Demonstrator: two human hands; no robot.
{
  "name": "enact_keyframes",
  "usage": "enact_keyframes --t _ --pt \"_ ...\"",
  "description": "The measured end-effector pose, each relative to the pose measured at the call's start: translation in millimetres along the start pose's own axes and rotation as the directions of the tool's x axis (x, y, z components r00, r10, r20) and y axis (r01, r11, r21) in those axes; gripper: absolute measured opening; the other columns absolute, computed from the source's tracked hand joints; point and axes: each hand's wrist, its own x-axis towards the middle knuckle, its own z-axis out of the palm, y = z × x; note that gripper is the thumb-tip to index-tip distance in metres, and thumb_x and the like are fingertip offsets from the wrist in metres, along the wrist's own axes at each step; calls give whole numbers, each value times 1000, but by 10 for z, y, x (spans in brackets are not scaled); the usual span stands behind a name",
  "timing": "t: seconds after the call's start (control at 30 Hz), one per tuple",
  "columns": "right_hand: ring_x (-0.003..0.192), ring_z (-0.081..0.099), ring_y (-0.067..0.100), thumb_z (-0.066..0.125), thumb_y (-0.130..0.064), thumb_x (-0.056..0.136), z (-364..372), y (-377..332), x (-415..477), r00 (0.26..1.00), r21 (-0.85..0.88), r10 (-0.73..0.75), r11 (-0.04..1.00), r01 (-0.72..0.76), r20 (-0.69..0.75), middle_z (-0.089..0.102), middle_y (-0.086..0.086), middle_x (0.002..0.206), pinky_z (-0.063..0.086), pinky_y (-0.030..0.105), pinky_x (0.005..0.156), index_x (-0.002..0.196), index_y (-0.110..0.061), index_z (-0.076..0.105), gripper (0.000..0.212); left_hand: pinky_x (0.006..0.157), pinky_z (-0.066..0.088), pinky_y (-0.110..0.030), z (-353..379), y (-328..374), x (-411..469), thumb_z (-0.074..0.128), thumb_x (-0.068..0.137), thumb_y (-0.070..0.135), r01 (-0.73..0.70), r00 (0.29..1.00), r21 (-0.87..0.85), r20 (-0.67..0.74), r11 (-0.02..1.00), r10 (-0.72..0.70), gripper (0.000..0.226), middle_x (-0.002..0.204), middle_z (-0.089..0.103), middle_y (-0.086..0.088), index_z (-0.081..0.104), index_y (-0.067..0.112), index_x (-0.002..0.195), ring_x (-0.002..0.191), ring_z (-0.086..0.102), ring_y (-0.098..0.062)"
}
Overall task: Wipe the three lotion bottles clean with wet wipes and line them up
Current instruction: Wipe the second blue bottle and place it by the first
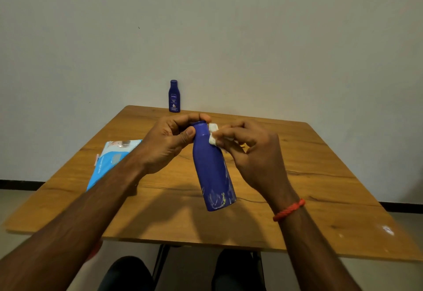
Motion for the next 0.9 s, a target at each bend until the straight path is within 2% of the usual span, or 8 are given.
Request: enact_keyframes --t 0.1,0.23,0.33,0.43,0.57,0.67,0.8,0.9 --pt "94 61 6 73 -12 86 -2 -20 12 999 34 -28 999 27 17 69 2 101 50 11 78 105 -12 75 19 81 57 -26 9 37 -2 50 90 18 -7 1000 2 5 1000 7 32 108 70 8 60 15 120 103 65 -14" --pt "103 60 4 66 -25 86 -93 6 -226 986 115 -48 993 30 162 67 -2 106 49 8 80 107 -15 74 25 79 56 -25 -18 23 -34 49 90 18 3 1000 -11 -17 1000 -3 33 108 68 8 59 14 121 100 64 -13" --pt "108 61 9 64 -33 86 -148 45 -478 963 154 -15 988 -28 270 67 -8 108 53 12 81 106 -21 73 26 79 55 -25 -41 -17 -44 48 95 18 24 999 -45 -28 999 -25 30 110 64 1 57 12 123 98 63 -13" --pt "105 64 14 67 -37 85 -185 48 -686 947 247 27 963 -112 322 68 -10 104 56 19 76 102 -21 77 25 79 56 -26 -44 -65 -40 49 99 19 39 999 -73 -31 997 -41 26 109 64 1 58 13 123 97 63 -13" --pt "101 66 17 70 -31 83 -281 14 -760 943 309 48 938 -157 330 69 -10 100 58 25 74 100 -21 79 21 78 56 -27 -41 -67 -39 46 93 20 49 998 -98 -28 994 -52 31 107 64 4 58 15 122 96 64 -13" --pt "100 66 15 66 -33 84 -286 -25 -629 948 288 43 948 -139 317 69 -11 100 57 24 75 101 -23 76 22 80 55 -27 -26 -85 -39 50 96 23 39 999 -79 7 996 -39 27 110 64 4 59 16 121 99 63 -13" --pt "95 66 11 67 -27 86 -190 -50 -331 983 237 15 970 -59 182 71 -7 99 56 24 75 105 -23 73 20 82 54 -29 5 -49 -14 70 85 42 0 998 -1 70 1000 0 41 107 64 3 63 17 118 98 61 -15" --pt "93 68 12 72 -11 86 -151 -70 -149 995 235 39 970 -59 93 72 -4 100 57 32 75 108 -15 73 22 81 54 -30 -5 37 22 72 82 41 -3 996 54 90 999 -2 42 100 64 -3 64 12 111 93 61 -19"
